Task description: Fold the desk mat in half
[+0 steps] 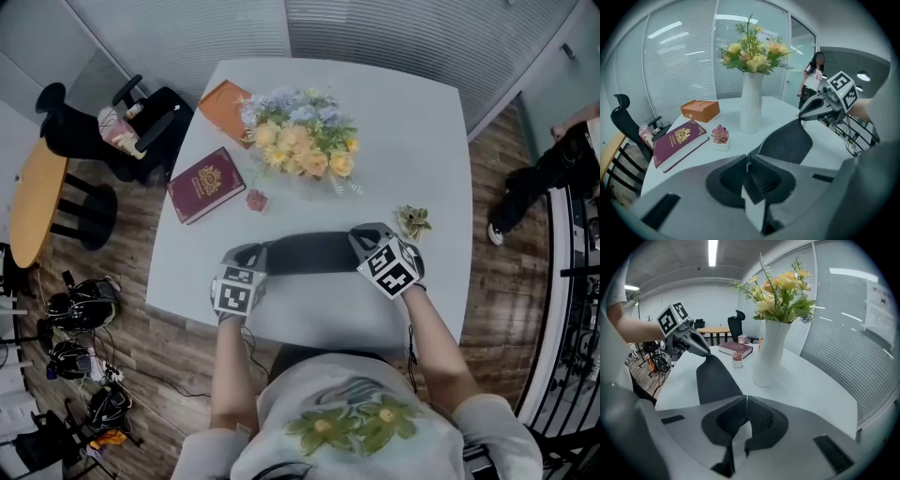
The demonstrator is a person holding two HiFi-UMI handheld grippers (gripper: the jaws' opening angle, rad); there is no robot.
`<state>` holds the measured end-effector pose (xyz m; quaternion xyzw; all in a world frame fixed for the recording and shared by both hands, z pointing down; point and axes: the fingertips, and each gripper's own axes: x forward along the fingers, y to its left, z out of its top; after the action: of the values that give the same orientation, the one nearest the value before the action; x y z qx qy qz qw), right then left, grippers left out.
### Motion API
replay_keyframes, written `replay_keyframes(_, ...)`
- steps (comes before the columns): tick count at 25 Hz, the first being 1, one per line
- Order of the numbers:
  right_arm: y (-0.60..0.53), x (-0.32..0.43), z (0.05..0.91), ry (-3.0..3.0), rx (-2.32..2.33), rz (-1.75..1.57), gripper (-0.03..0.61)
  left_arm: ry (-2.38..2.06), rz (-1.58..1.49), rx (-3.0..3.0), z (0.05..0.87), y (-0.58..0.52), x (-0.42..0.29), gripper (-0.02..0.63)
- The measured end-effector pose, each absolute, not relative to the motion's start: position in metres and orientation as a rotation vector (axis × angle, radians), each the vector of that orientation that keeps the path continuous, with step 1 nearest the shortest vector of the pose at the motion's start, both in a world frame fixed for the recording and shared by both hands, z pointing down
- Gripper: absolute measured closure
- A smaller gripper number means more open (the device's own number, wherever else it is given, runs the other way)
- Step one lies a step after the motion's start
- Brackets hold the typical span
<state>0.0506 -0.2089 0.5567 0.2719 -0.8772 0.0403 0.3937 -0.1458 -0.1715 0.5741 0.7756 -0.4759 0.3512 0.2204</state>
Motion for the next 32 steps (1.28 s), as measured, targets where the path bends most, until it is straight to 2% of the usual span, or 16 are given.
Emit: replay_keyframes(32,-0.229,0.042,0.65,-2.119,0.586,0.187,0.557,-1.226,1.091,1.987,0.652,-0.185,-0.151,0.58)
